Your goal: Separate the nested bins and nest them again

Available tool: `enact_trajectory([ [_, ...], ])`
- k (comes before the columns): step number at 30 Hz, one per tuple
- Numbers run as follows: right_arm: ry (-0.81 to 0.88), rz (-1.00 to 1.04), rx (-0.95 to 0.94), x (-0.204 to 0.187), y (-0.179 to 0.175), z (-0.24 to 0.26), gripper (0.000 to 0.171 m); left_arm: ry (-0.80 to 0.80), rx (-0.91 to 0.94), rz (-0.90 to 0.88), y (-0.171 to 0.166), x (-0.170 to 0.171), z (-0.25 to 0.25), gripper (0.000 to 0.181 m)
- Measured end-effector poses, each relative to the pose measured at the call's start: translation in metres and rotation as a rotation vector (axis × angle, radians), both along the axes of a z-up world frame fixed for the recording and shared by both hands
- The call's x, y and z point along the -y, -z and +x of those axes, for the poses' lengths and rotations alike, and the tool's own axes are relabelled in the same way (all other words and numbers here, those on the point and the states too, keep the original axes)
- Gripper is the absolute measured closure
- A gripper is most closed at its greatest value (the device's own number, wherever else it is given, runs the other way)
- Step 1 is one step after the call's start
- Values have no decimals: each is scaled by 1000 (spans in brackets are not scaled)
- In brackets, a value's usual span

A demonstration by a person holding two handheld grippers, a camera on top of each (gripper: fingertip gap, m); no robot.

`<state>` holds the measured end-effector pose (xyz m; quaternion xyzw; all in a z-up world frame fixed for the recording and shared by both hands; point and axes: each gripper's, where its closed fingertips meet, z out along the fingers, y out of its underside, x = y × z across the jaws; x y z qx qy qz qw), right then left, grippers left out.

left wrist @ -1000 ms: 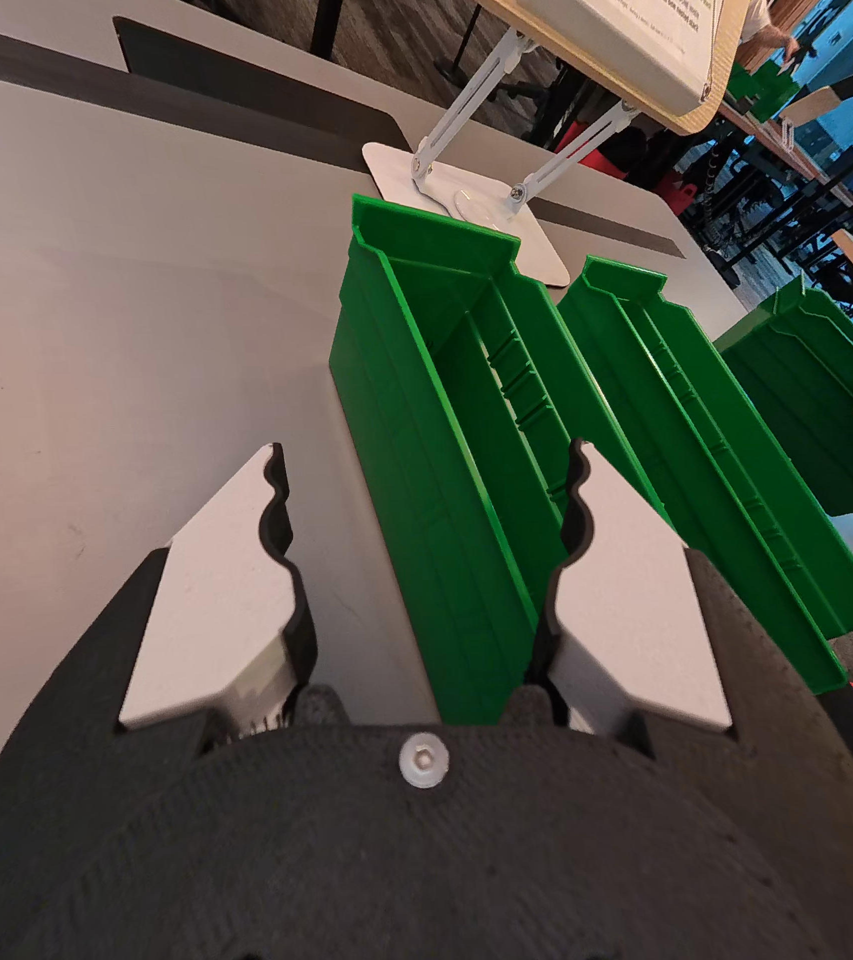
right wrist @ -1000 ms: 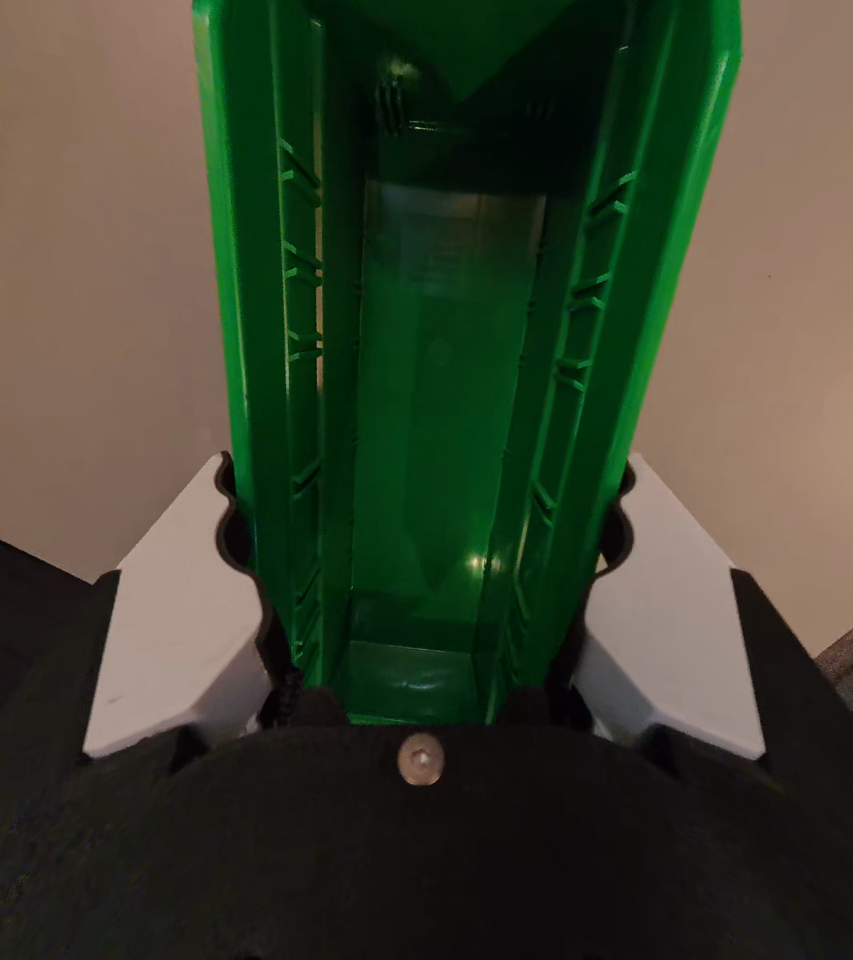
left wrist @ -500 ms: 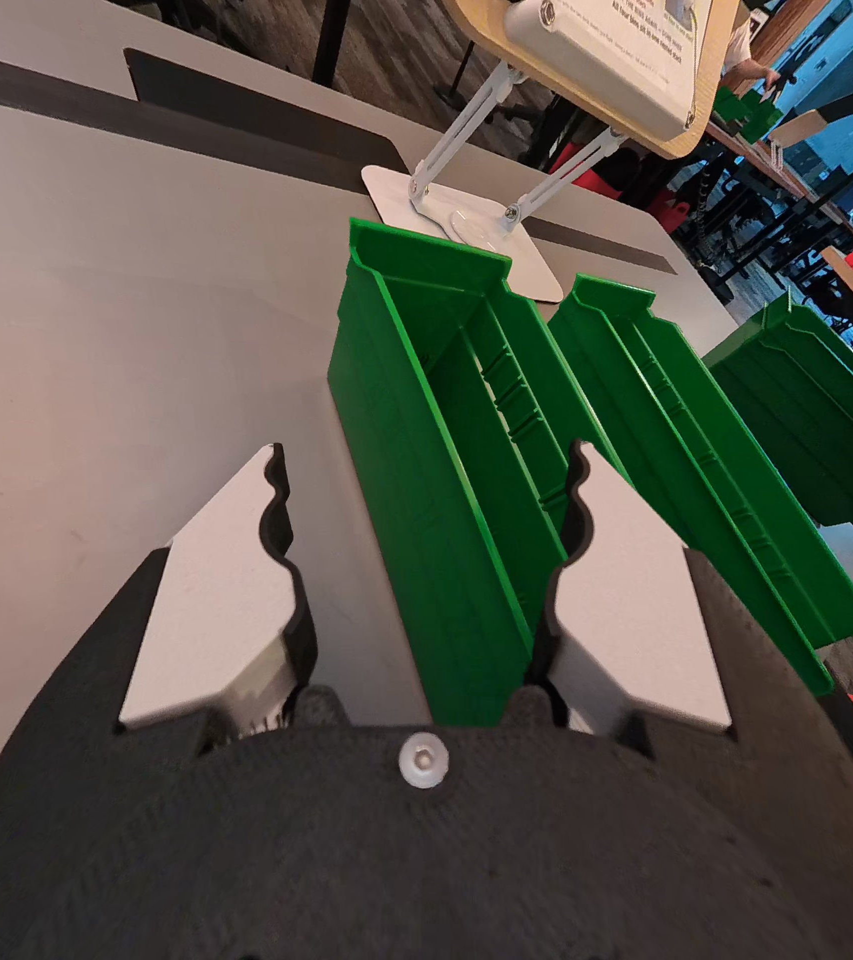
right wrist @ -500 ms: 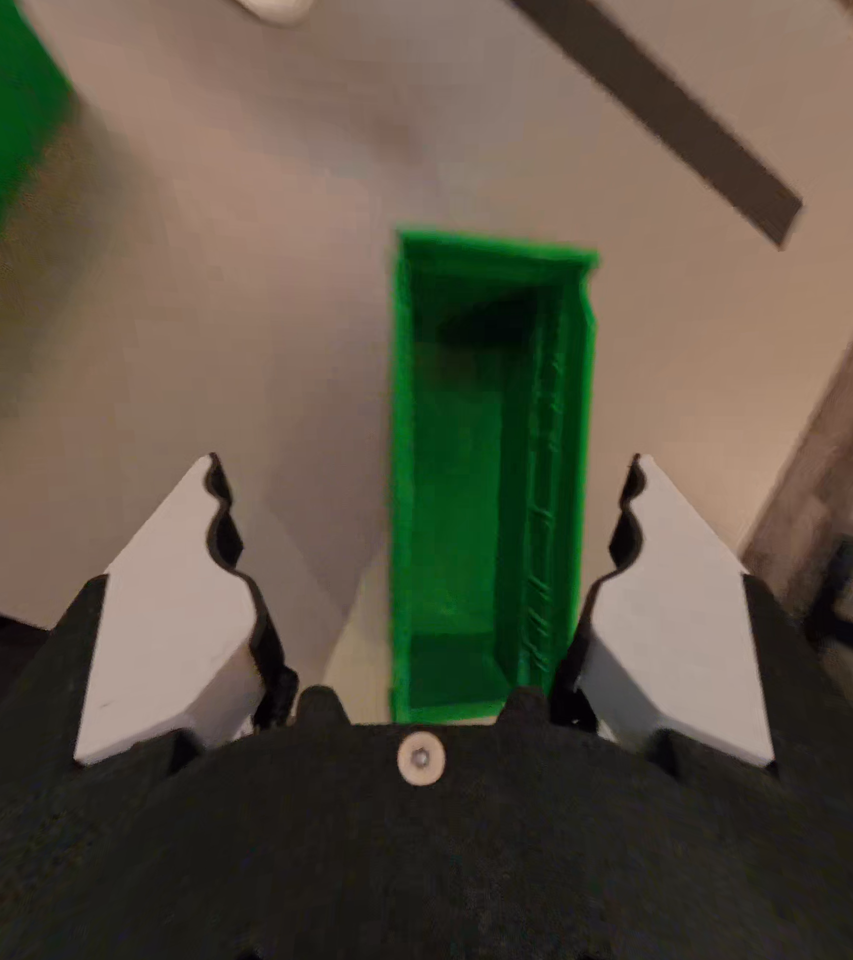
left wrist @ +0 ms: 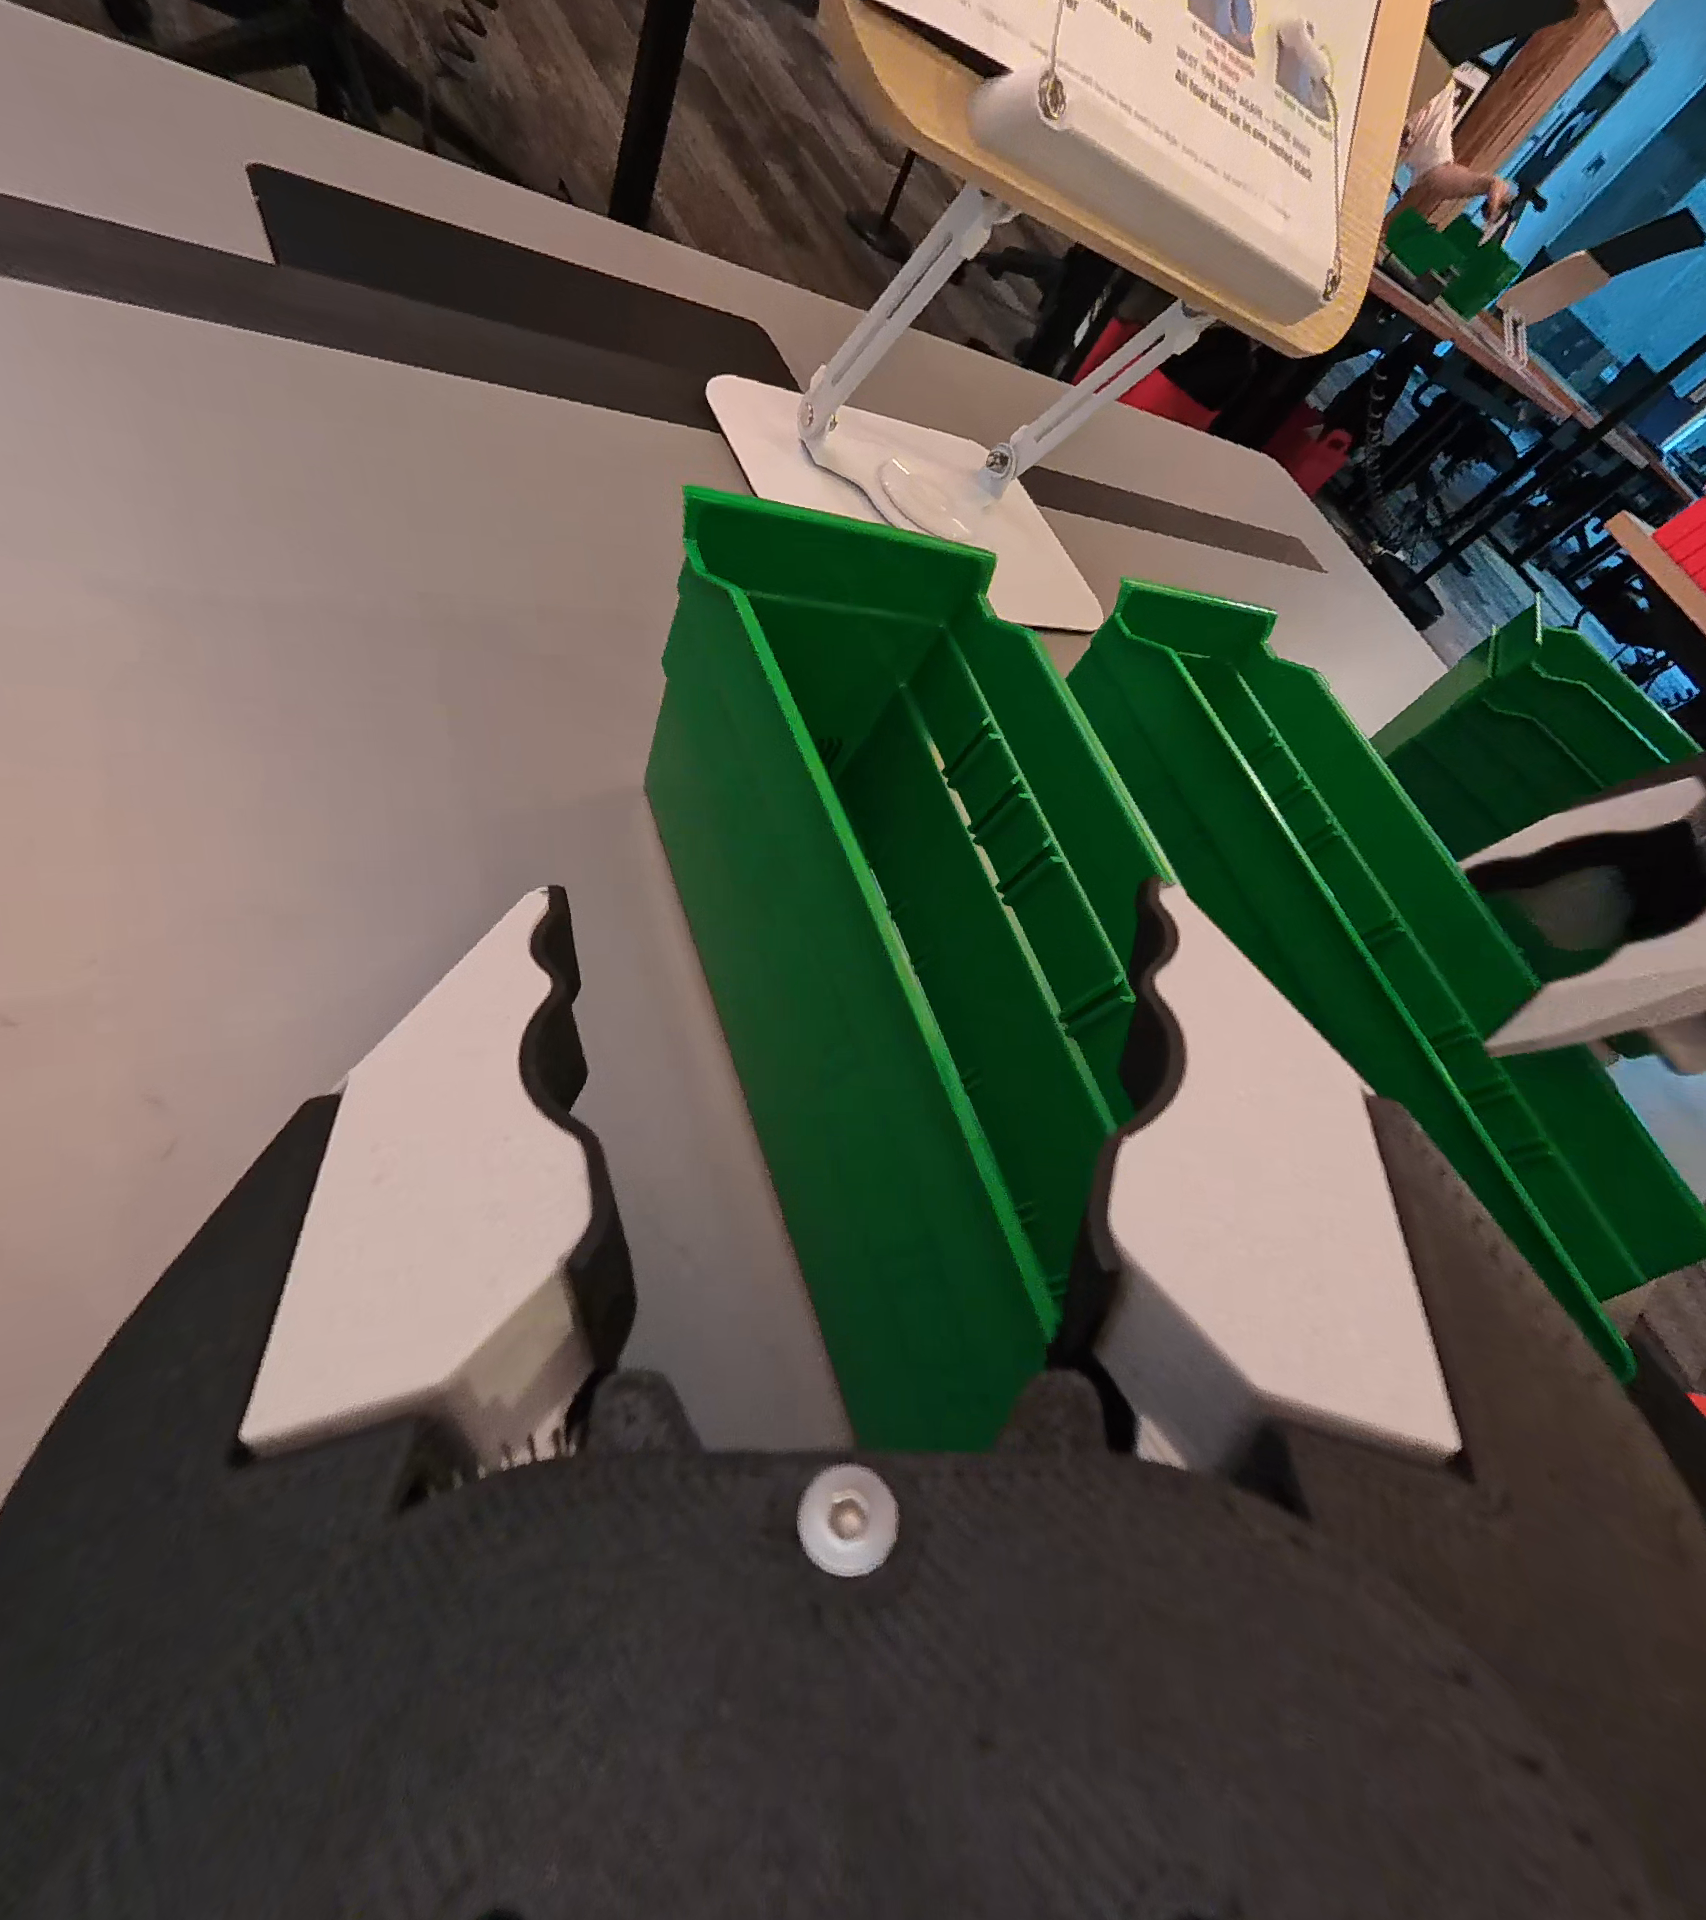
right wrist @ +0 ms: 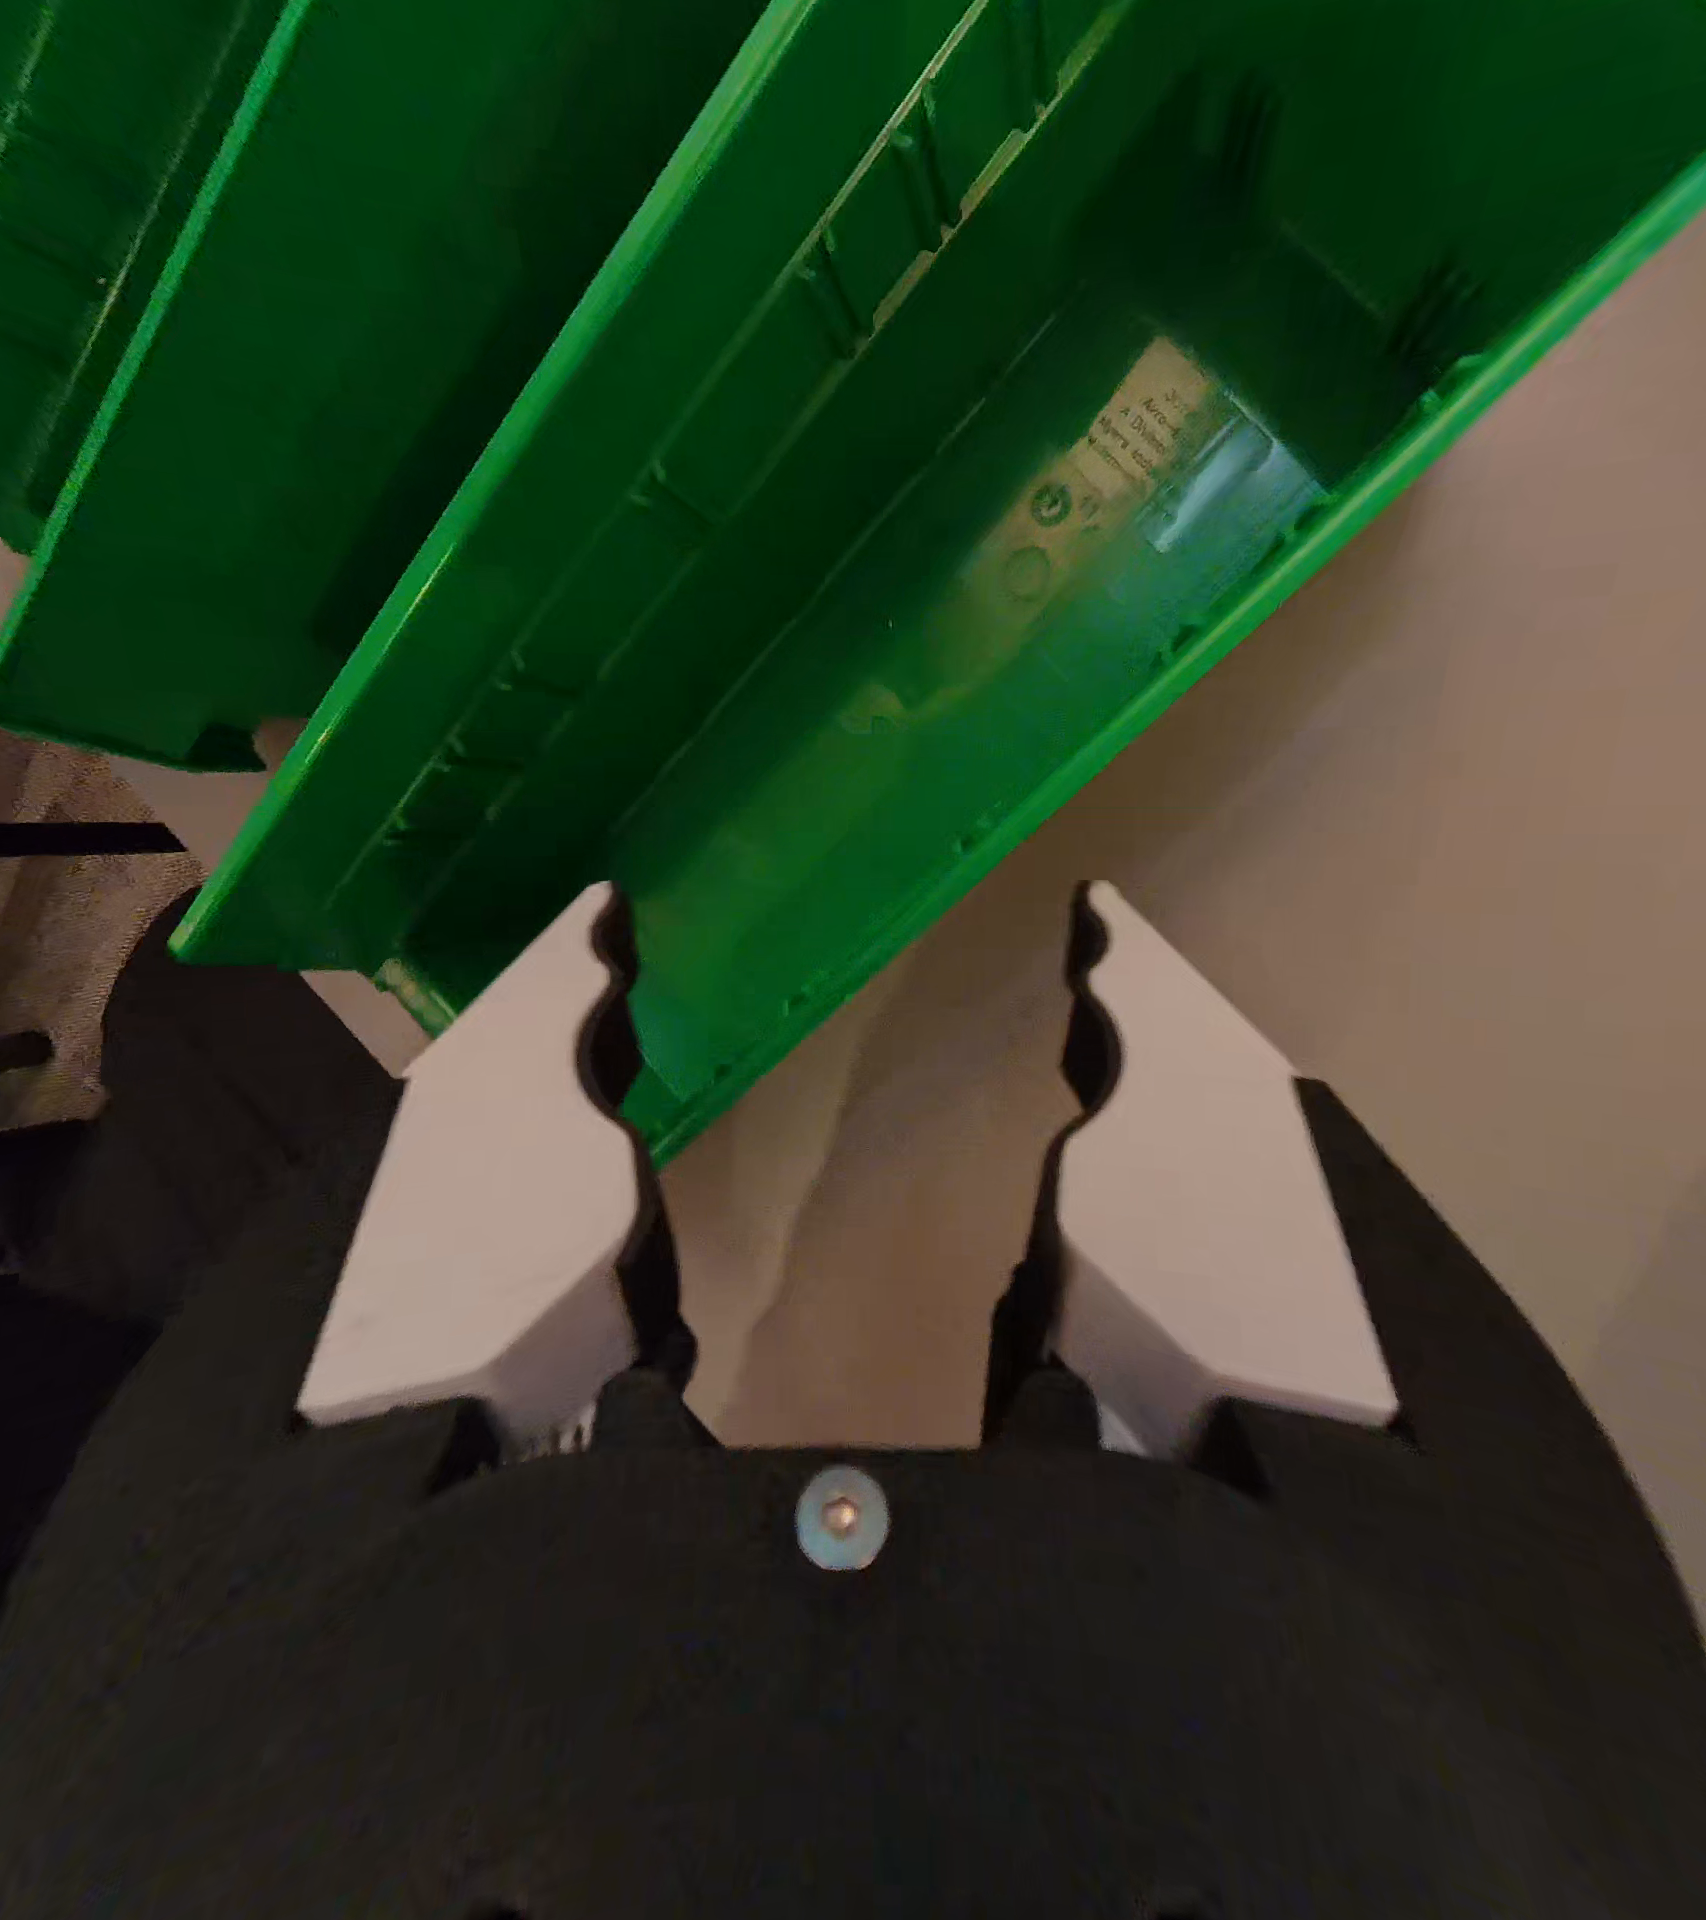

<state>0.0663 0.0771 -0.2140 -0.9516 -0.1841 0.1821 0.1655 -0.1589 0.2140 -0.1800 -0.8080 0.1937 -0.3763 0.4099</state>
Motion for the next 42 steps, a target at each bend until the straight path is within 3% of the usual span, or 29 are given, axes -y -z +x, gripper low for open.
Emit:
enact_trajectory([
  [7, -78, 3, 97, -11, 9, 4, 151, 1, 17, -7, 2, -5, 0, 77],
  [16, -226, -29, 262, -6, 10, 44, 167, -10, 25, -4, 0, -6, -5, 77],
  [25, -297, -62, 347, 27, 9, 103, 168, 10, 8, -18, 7, -4, 4, 77],
  [29, -251, 43, 263, 23, -13, 104, 79, 17, -3, -15, 7, -2, 7, 77],
  [33, -353, 117, 214, 36, -29, 70, 27, 5, -1, -13, 6, -2, 3, 77],
  [35, -420, 76, 251, 48, -18, 55, 15, 1, 1, -14, 6, -3, 2, 77],
  [42, -465, -25, 514, 49, 30, 67, 20, 11, -8, -11, 6, -1, 3, 77],
])
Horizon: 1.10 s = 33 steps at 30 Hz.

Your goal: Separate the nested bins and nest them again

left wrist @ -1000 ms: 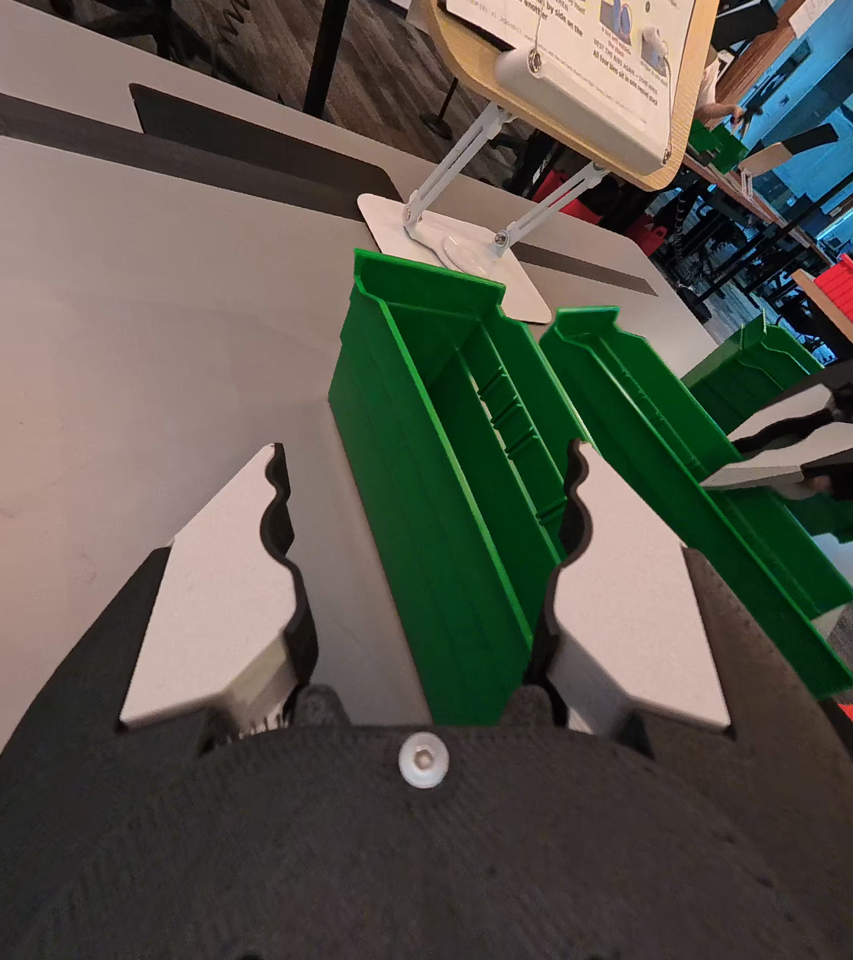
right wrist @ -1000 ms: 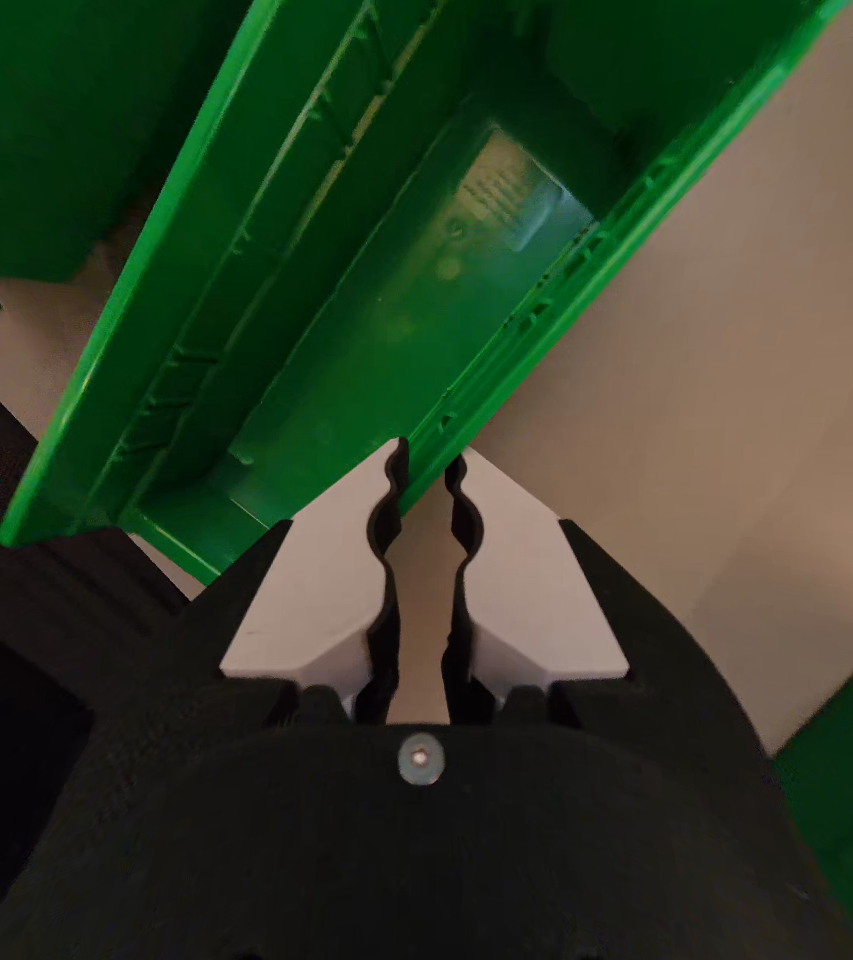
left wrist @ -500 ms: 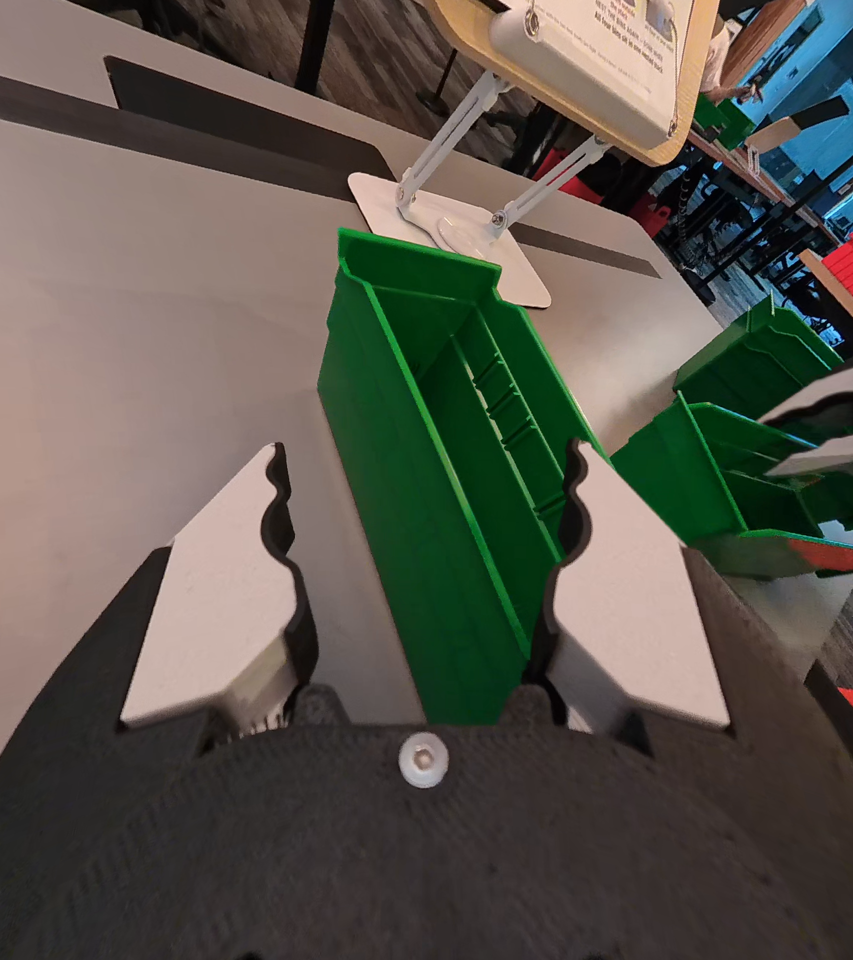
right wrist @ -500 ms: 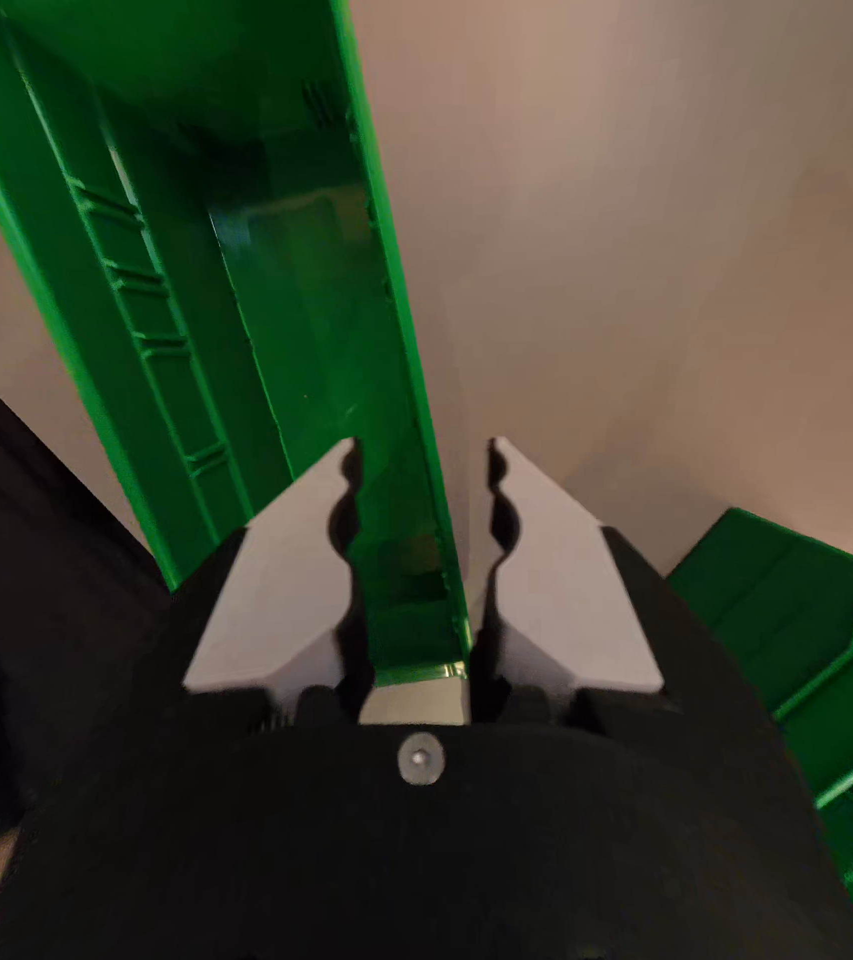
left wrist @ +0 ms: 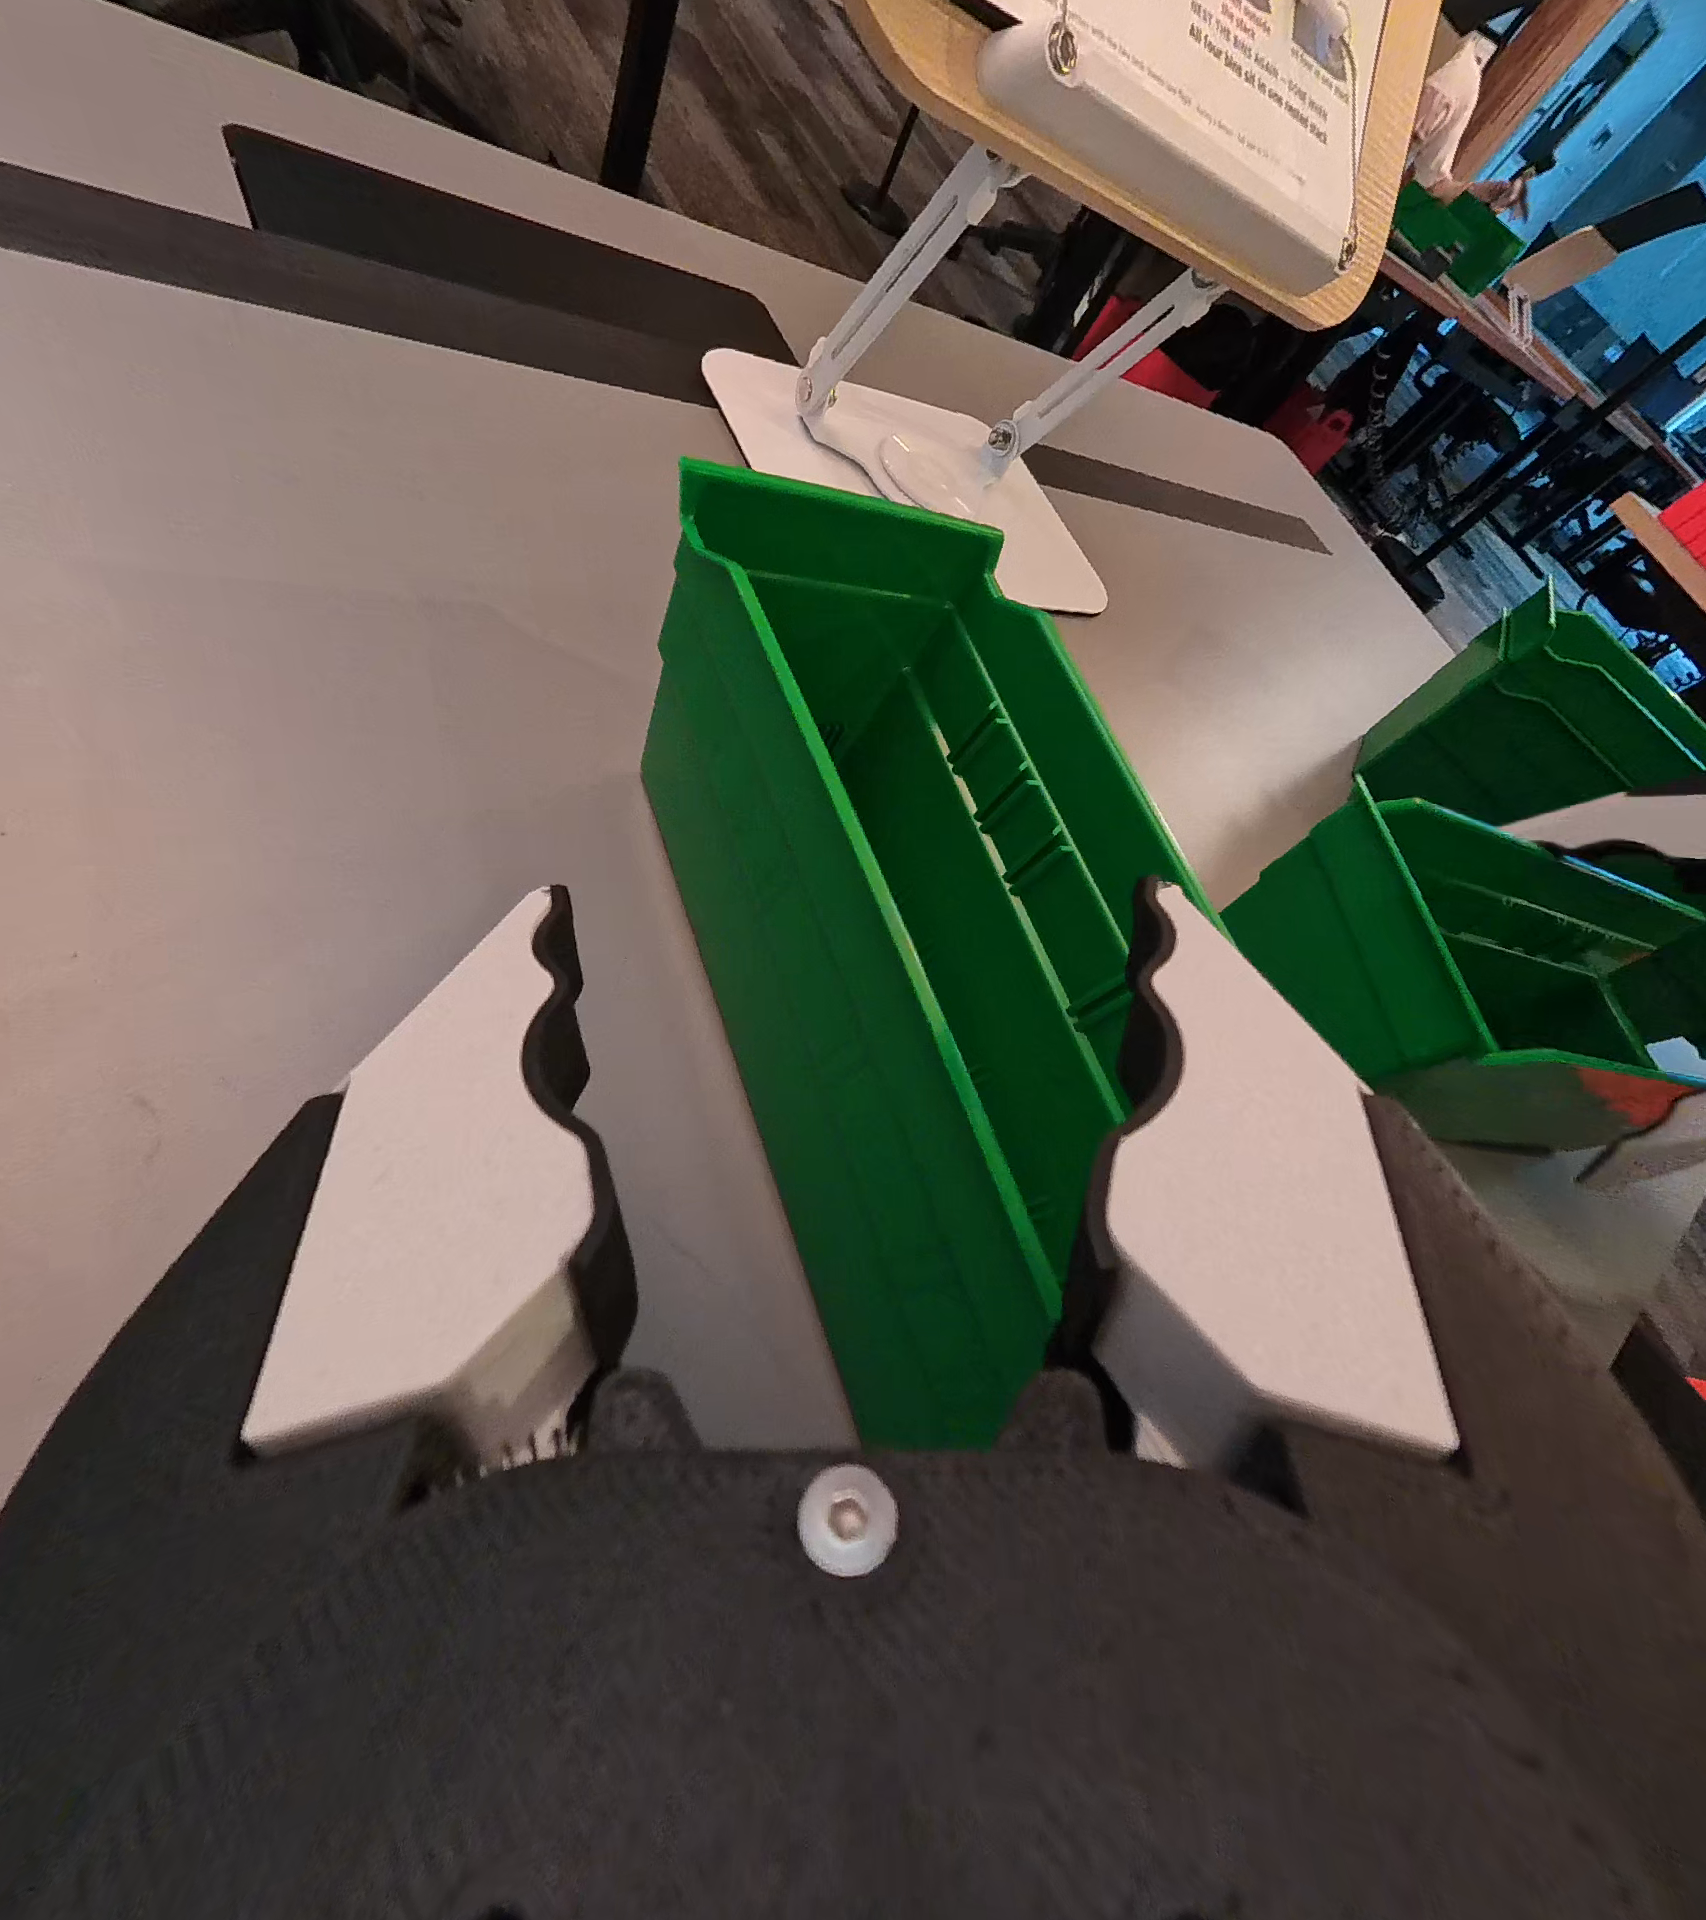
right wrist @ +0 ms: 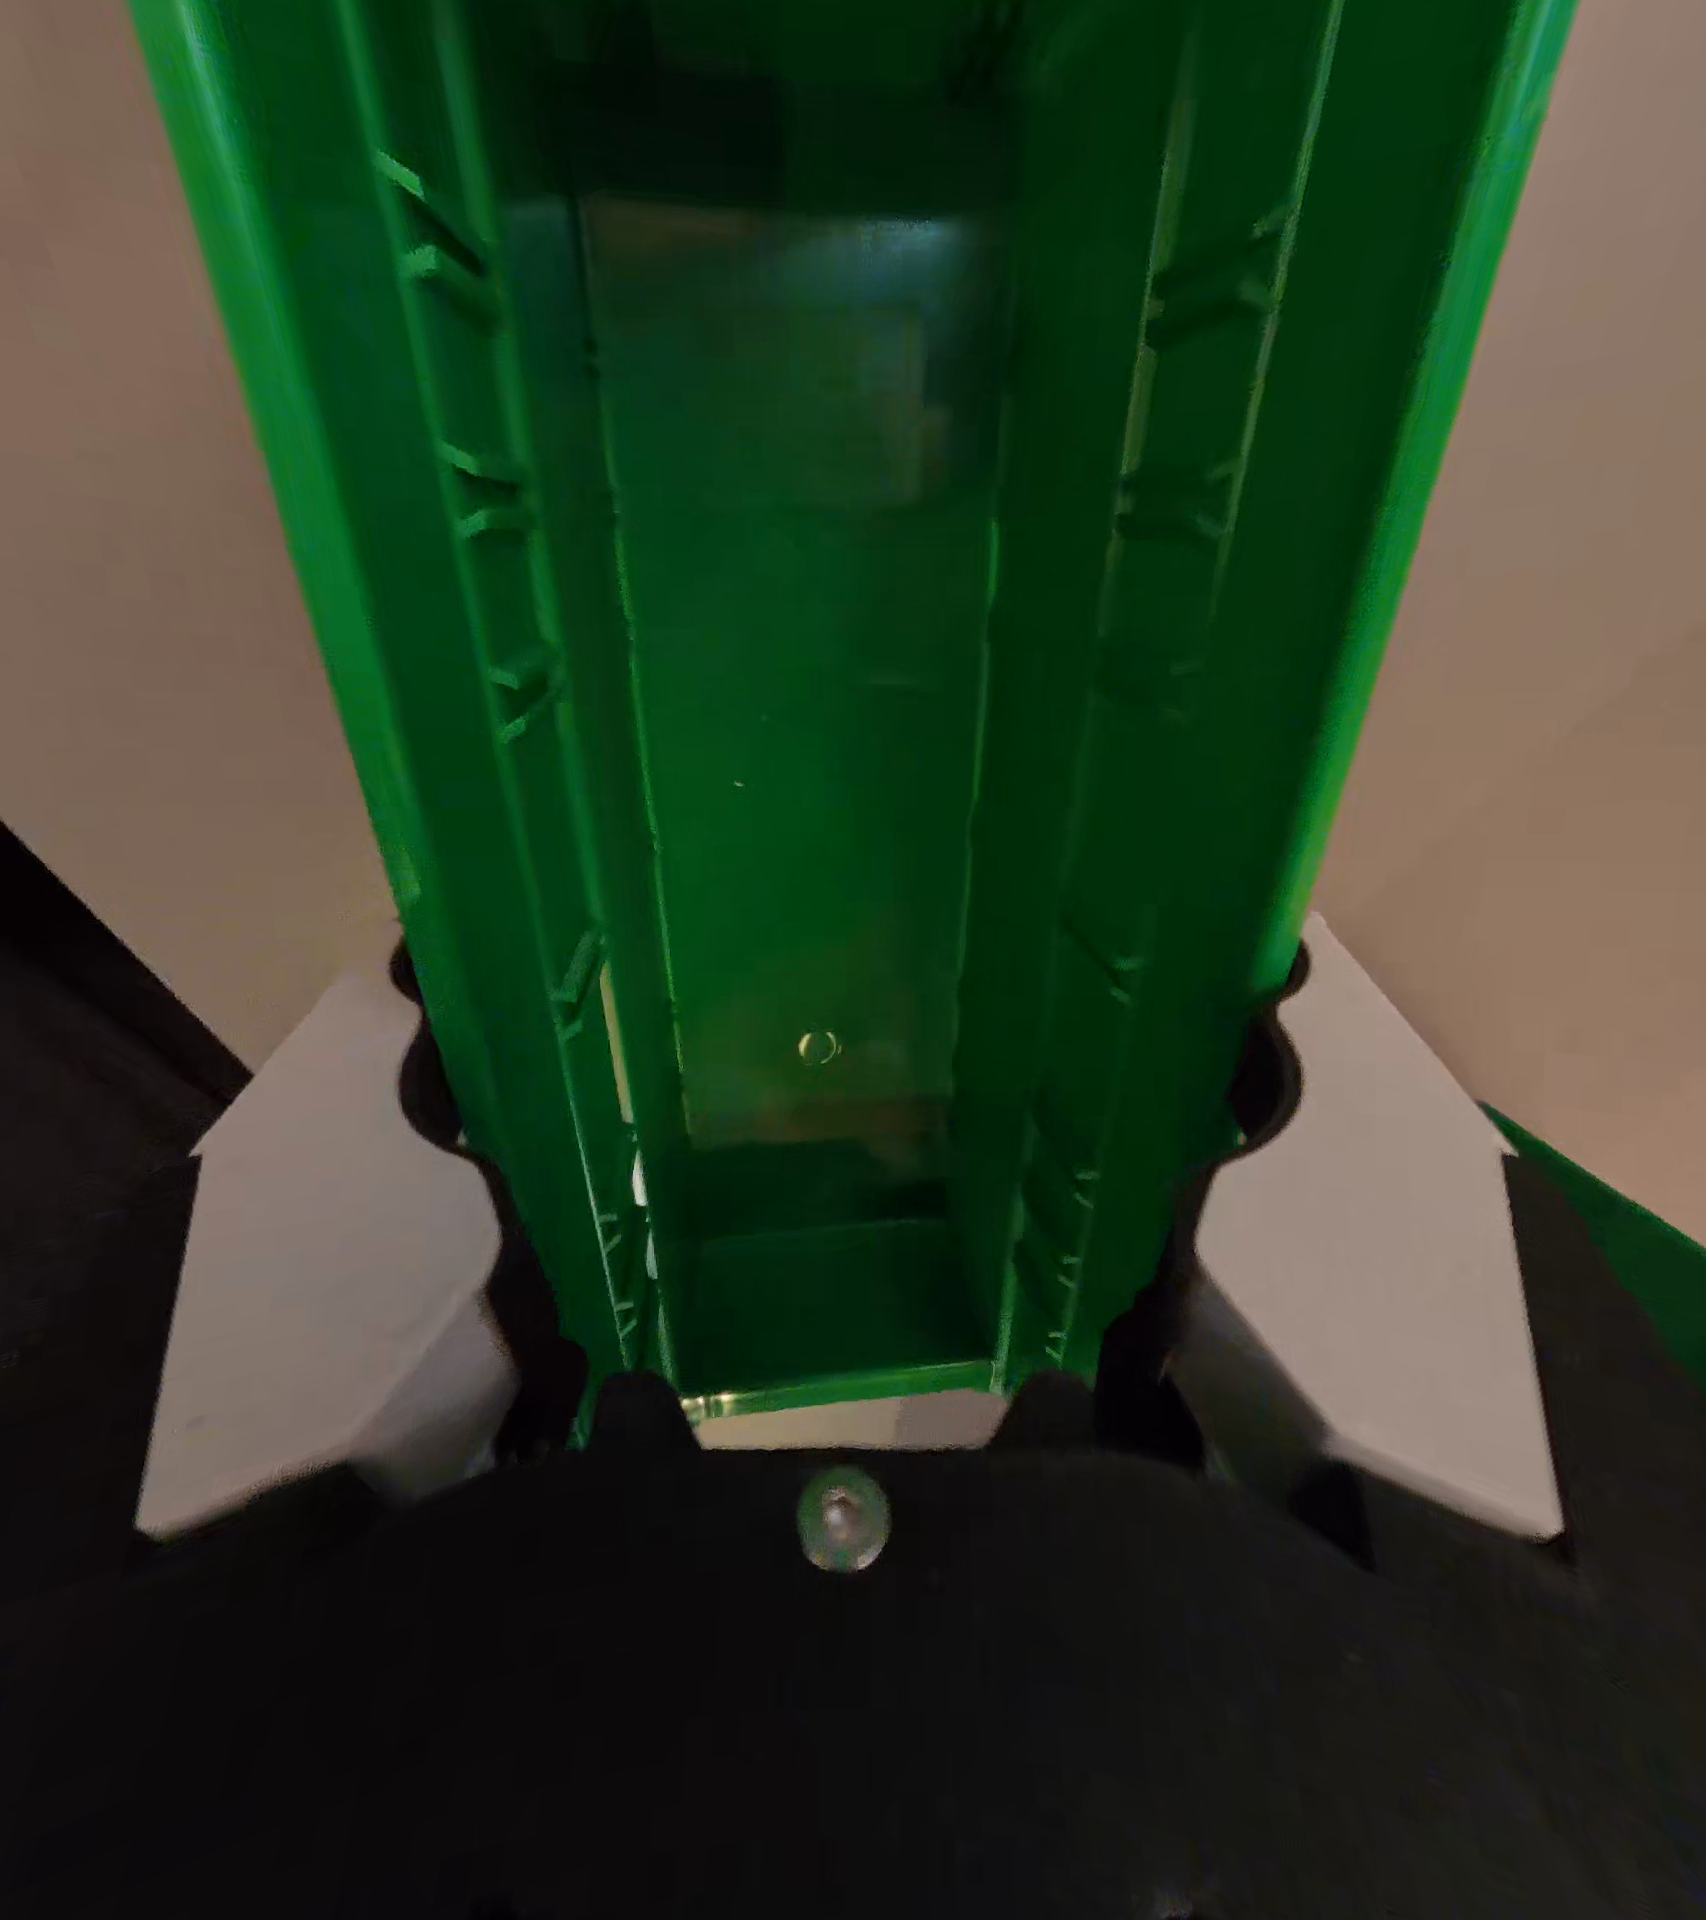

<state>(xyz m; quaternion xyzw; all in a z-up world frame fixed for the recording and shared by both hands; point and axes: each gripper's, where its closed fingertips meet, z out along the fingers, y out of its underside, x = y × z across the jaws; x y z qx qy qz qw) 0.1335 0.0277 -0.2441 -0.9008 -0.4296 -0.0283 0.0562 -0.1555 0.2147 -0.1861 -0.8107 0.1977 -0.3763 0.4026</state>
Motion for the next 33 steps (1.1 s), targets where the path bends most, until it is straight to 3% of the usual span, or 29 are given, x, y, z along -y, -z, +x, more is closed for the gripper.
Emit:
enact_trajectory([
  [4, 12, 5, -35, -4, -2, 1, 30, 0, 7, -3, 0, -1, 0, 78],
  [7, 16, -7, -62, -4, -4, 2, 16, 8, 2, -4, 2, 0, 2, 78],
  [19, -2, -47, -130, 4, 3, -4, 14, 6, -1, -8, 3, 0, 2, 78],
  [24, 12, -40, -154, 3, -2, -4, 39, 15, -6, -10, 5, 1, 5, 78],
  [33, 60, -51, -178, 6, -6, 1, 55, 5, 1, -7, 3, 0, 1, 78],
])
